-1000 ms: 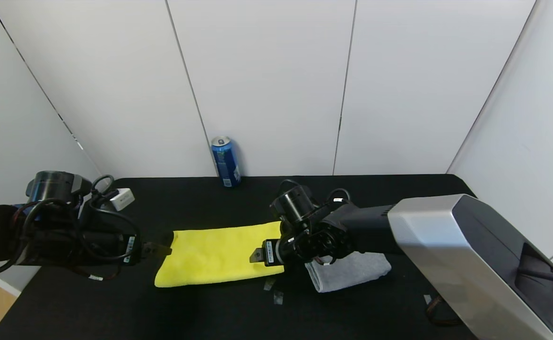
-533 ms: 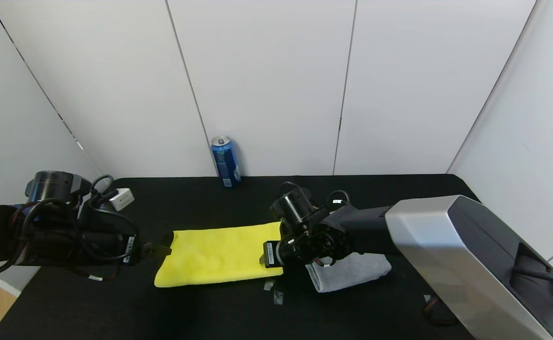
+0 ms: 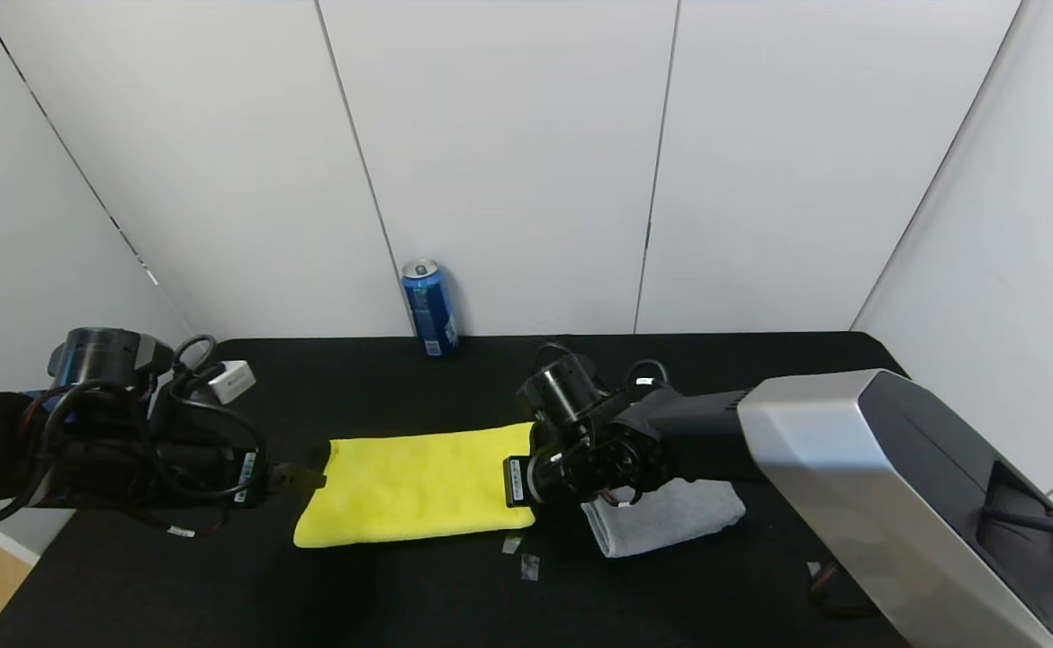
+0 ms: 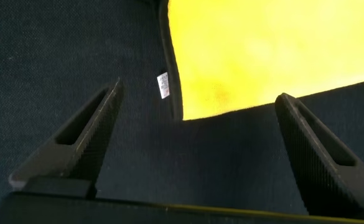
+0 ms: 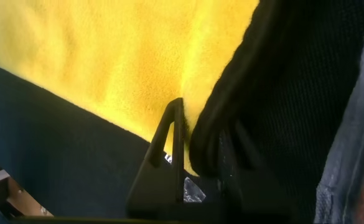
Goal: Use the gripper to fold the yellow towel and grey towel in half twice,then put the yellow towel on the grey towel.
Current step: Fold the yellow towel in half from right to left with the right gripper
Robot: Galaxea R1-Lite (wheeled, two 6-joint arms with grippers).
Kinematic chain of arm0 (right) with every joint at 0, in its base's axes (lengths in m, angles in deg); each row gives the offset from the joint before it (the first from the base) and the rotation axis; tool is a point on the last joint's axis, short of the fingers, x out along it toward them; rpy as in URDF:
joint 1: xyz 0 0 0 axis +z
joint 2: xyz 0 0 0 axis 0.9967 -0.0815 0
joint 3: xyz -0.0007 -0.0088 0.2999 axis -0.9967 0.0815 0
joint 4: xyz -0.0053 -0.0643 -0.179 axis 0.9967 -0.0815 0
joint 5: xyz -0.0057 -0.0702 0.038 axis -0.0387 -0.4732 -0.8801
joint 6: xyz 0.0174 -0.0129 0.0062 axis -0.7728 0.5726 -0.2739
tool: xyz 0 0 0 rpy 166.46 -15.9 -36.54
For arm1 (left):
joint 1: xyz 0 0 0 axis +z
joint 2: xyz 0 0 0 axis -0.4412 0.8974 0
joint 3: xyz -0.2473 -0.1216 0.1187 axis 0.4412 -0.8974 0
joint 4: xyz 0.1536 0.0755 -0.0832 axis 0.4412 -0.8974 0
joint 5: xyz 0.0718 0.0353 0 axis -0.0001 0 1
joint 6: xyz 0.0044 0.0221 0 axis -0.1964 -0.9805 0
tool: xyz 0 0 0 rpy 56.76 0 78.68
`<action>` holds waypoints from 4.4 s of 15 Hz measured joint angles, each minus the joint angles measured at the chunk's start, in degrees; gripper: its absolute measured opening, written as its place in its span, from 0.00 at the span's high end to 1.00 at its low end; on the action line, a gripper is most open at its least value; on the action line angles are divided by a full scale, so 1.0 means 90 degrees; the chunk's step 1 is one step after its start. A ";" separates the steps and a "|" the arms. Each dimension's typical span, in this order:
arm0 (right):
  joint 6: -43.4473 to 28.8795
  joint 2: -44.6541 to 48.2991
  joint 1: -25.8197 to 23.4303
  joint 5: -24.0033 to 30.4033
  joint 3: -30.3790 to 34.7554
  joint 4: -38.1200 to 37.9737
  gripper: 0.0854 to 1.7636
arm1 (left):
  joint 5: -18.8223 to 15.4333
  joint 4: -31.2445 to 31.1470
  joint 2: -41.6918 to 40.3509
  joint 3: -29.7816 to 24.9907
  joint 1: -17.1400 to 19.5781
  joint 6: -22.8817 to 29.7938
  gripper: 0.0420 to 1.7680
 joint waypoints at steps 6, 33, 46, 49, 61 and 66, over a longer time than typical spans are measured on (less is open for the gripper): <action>-0.0186 0.0233 -0.0114 0.0011 0.0009 -0.0039 0.98 | 0.0000 0.0000 0.0003 -0.0018 -0.0004 0.0000 0.03; 0.0286 0.1292 -0.0612 -0.0039 0.0270 -0.0205 0.98 | -0.0019 -0.0007 -0.0131 -0.0088 -0.0016 -0.0003 0.03; 0.0626 0.0333 0.0466 -0.0016 -0.0401 0.0171 0.98 | -0.0019 -0.0009 -0.0228 -0.0114 -0.0023 -0.0003 0.03; 0.0691 0.0187 0.0578 0.0042 -0.0421 0.0462 0.98 | -0.0016 -0.0003 -0.0240 -0.0137 -0.0023 -0.0008 0.03; 0.1158 -0.0031 0.0527 0.1109 -0.0489 0.1769 0.98 | -0.0016 0.0000 -0.0298 -0.0192 -0.0041 -0.0009 0.03; 0.1248 -0.0264 0.0561 0.1173 -0.0489 0.1860 0.98 | -0.0012 -0.0003 -0.0301 -0.0202 -0.0041 -0.0008 0.03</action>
